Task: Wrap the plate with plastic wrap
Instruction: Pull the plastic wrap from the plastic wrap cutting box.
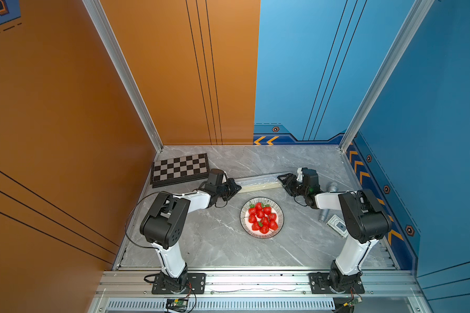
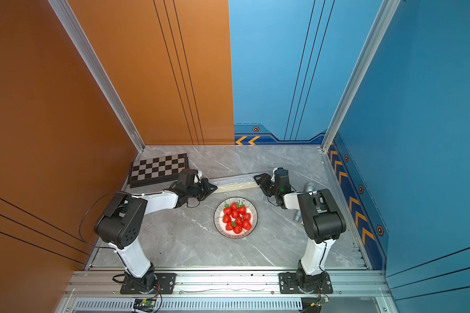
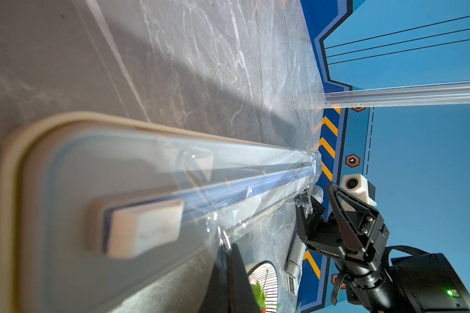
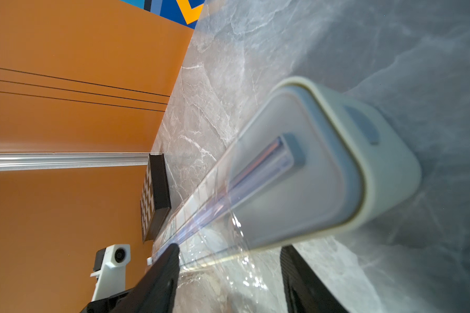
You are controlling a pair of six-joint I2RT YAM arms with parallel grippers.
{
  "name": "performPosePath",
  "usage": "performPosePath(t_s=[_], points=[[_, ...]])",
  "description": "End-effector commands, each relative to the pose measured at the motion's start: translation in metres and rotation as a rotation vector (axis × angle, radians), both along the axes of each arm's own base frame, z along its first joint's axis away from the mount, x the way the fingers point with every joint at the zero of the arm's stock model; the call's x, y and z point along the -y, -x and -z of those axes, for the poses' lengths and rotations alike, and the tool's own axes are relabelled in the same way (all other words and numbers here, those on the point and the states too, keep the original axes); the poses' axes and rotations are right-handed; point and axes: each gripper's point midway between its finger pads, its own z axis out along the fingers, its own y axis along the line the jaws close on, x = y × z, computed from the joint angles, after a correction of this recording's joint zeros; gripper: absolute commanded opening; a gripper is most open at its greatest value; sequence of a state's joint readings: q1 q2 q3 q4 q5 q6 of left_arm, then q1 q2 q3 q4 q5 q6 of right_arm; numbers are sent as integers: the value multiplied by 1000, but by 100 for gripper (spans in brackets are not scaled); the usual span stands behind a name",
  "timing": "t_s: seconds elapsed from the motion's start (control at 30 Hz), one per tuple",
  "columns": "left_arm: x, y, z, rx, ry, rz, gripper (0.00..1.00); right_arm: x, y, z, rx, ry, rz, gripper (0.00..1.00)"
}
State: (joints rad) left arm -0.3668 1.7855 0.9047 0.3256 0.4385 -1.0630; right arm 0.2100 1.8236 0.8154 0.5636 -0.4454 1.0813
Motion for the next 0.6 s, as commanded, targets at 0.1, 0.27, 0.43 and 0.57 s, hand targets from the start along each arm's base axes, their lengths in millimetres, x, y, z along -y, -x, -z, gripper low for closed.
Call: performPosePath(t_s=[0.1, 0.27, 0.43, 0.57], points=[[-4, 1, -15, 45, -1, 9, 0, -7, -9, -17, 60, -42, -5, 40], [-4, 0, -26, 81, -1, 16, 0, -5, -11, -35, 104, -47, 3, 0], [-4, -2, -43, 113, 14, 12, 0, -2, -10, -59, 149, -23, 4, 0], [-1, -4, -61, 137, 44, 13, 0, 1, -10, -84, 189, 6, 1, 0]])
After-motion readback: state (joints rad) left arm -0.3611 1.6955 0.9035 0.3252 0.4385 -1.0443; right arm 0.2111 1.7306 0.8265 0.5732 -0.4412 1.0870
